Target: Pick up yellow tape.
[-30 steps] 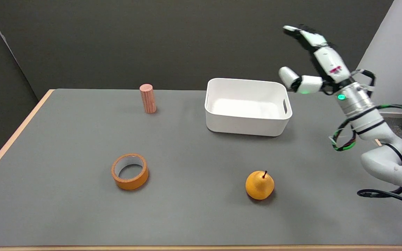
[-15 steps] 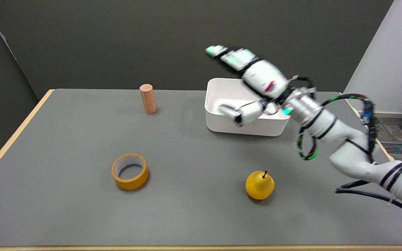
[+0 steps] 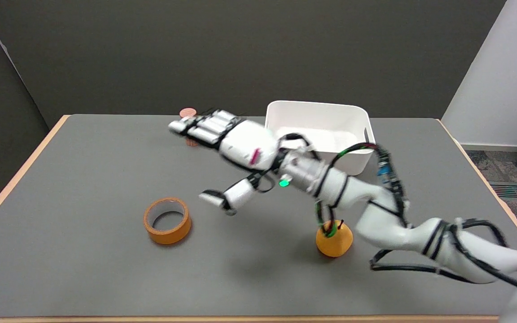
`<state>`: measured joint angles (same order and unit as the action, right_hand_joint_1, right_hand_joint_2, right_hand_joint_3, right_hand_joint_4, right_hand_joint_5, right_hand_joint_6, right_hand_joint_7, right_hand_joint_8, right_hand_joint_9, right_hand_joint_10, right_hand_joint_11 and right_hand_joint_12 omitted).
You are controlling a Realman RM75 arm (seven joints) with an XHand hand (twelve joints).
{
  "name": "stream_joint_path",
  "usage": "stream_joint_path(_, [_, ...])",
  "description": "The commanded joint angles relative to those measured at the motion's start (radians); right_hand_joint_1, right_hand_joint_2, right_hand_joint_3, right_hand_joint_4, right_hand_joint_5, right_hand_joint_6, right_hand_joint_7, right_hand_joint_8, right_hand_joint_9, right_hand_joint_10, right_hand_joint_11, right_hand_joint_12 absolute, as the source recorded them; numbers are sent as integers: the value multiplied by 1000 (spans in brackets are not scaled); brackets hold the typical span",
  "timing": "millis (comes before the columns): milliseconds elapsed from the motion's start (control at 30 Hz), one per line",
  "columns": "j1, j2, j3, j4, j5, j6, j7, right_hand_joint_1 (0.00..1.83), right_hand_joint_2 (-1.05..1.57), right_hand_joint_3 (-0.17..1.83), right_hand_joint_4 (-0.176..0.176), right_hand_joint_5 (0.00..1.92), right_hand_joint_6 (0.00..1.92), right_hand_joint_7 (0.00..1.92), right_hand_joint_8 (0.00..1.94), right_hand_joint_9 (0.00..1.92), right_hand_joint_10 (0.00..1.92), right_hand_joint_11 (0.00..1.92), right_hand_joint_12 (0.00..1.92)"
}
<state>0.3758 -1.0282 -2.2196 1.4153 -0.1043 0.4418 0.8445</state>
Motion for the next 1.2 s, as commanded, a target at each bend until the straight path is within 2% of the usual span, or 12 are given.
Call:
stream_joint_path(33, [115,-346,-250,-249,-11,-174,-40,435,522,980,83,-1,100,72,270,76,542,44,962])
stream_joint_path(133, [126,-386,-270,-307,-3,-185,-41,465,523,954,84,-1,119,96,237,100,495,17,1062])
stream_joint_path(267, [178,-412,-311,-345,0,-209,-40,409,506,969,88,20,112,92,293,87,541,41,990])
stream_joint_path(500, [239,-422,-353,-354,17,-292,-28,343,484,951,90,13,161,121,292,107,547,63,1055])
stream_joint_path(667, [291,-440,-411,-443,136,-307,-22,314,481,958,92,20,144,109,293,110,546,65,1033])
stream_joint_path(1200, [331,-442,-407,-615,142,-282,-17,311,492,976,99,14,130,70,240,81,526,50,970])
